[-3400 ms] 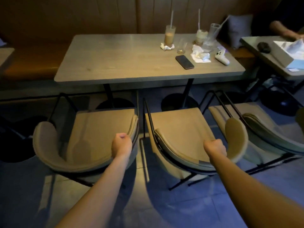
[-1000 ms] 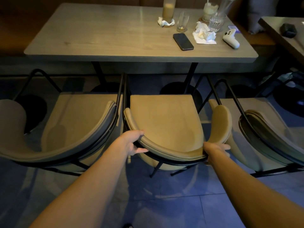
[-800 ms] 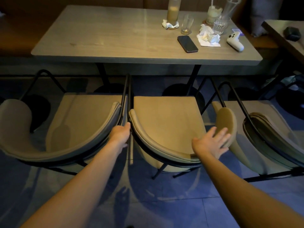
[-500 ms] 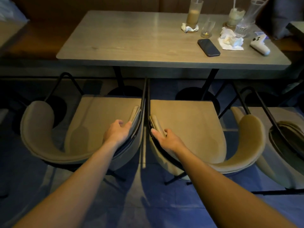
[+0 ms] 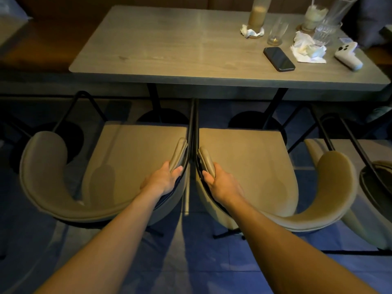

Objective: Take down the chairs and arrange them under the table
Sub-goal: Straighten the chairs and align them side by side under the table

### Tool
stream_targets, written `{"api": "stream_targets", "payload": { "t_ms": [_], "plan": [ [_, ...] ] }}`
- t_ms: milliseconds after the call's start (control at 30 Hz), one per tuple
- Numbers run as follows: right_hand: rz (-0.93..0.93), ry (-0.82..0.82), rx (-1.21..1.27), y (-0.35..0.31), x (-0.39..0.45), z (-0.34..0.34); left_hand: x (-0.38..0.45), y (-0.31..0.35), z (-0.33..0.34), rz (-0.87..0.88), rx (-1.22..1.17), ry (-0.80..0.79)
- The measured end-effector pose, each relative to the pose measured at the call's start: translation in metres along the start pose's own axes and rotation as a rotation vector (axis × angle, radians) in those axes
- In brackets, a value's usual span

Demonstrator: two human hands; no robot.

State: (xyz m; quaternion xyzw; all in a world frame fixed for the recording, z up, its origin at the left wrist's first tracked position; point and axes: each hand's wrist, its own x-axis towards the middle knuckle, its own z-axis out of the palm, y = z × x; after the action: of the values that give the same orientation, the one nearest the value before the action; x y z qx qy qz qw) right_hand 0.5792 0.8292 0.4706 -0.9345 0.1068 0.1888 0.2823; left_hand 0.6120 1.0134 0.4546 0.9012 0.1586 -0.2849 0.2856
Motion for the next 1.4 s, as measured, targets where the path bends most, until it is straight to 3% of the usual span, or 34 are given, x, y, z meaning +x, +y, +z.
{"api": "stream_targets", "payload": {
  "t_ms": [400, 900, 1200, 1400],
  "plan": [
    [-0.03, -0.019, 0.003, 0.006, -0.002, -0.002, 0.002, 0.002, 0.007, -0.03, 0.092, 0.067],
    [0.009, 0.045, -0.059, 0.002, -0.001, 0.005, -0.013, 0.017, 0.018, -0.009, 0.068, 0.041],
    [0.042, -0.081, 0.046, -0.002, -0.009, -0.008, -0.017, 0.013, 0.016, 0.02, -0.091, 0.013],
    [0.139, -0.127, 0.074, 0.024, -0.034, -0.046, -0.043, 0.032, 0.014, -0.14, -0.085, 0.063]
  ]
}}
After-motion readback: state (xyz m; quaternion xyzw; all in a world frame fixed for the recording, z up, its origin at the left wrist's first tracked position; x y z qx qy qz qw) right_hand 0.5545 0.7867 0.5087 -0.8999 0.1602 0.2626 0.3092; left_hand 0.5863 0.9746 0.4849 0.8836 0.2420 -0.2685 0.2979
